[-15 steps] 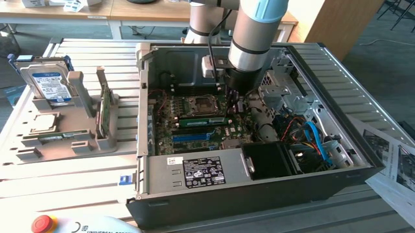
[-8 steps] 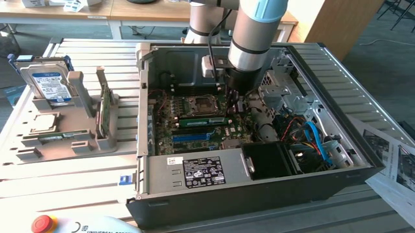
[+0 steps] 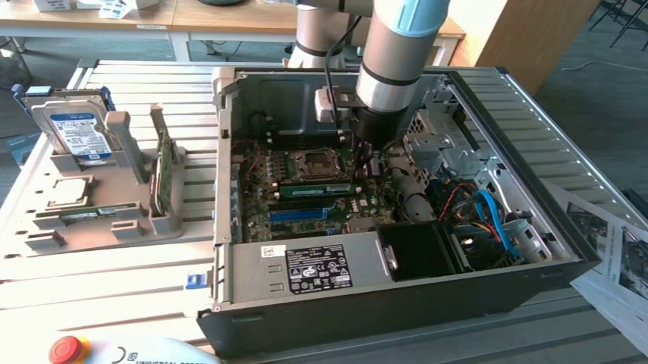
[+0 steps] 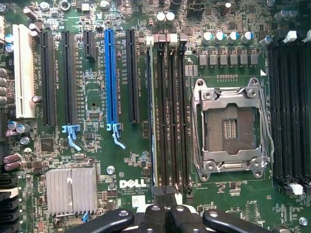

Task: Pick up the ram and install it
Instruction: 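Press down the ram until it locks into place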

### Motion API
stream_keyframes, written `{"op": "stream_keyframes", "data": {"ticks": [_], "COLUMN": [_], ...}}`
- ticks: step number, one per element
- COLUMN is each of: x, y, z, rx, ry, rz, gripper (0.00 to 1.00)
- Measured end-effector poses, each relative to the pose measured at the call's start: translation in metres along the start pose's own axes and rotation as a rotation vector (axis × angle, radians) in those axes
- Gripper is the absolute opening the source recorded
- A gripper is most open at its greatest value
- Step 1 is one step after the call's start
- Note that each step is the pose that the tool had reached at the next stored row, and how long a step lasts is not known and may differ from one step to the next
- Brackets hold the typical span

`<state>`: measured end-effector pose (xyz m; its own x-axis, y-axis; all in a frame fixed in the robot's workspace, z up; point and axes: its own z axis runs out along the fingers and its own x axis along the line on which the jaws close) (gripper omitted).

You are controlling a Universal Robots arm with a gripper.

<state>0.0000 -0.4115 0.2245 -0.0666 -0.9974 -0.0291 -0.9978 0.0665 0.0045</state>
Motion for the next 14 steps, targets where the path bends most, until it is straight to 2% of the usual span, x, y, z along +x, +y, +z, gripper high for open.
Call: {"op": "stream_keyframes", "data": {"ticks": [14], "x": [0.0000], "y": [0.0000], "z": [0.0010], "rx": [0.0000], "ry": [-0.0004], "rz": [0.000], "gripper": [0.11]}}
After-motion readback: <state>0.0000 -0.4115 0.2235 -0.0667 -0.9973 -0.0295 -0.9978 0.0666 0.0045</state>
